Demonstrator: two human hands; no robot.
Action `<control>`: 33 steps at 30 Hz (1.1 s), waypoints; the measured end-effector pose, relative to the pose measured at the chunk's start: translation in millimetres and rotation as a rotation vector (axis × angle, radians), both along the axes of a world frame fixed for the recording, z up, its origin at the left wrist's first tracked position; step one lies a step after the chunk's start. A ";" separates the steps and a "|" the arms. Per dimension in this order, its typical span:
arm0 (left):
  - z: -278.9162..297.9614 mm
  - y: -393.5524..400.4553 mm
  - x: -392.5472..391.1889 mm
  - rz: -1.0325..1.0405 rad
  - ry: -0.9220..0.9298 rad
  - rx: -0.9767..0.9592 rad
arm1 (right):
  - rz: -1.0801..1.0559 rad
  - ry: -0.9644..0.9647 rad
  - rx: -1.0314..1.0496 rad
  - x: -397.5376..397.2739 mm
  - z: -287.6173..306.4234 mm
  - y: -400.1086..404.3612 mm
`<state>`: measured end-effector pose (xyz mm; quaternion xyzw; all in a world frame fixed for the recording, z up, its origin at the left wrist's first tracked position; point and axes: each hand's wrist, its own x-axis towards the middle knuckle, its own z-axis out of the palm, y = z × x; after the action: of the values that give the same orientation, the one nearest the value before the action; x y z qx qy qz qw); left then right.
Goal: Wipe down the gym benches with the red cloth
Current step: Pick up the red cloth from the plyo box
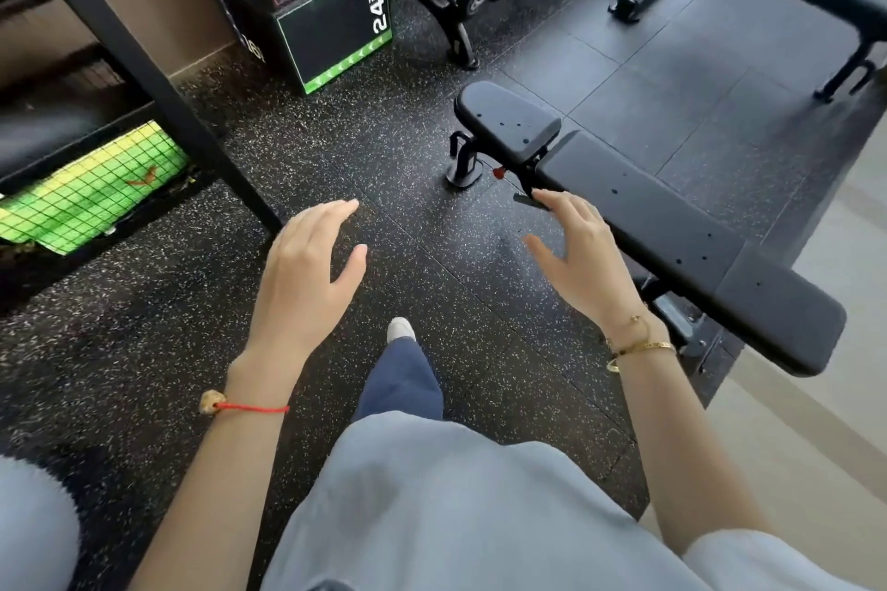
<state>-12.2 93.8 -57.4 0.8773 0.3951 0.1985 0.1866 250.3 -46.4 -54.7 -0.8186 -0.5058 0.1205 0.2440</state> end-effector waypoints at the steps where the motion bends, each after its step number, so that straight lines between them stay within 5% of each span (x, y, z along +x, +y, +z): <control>1: -0.3 17.6 3.9 0.012 0.000 0.001 | 0.014 -0.003 -0.002 5.4 0.0 22.4; 19: 16.4 345.2 55.9 0.177 0.023 0.005 | 0.208 -0.017 0.051 68.1 8.2 407.0; 33: 15.3 627.6 182.8 0.331 -0.047 0.051 | 0.390 -0.008 0.102 200.6 12.1 725.4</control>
<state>170.6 721.4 -42.2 0.7997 0.5246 0.2572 0.1382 450.9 679.0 -42.6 -0.6923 -0.6611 0.1367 0.2550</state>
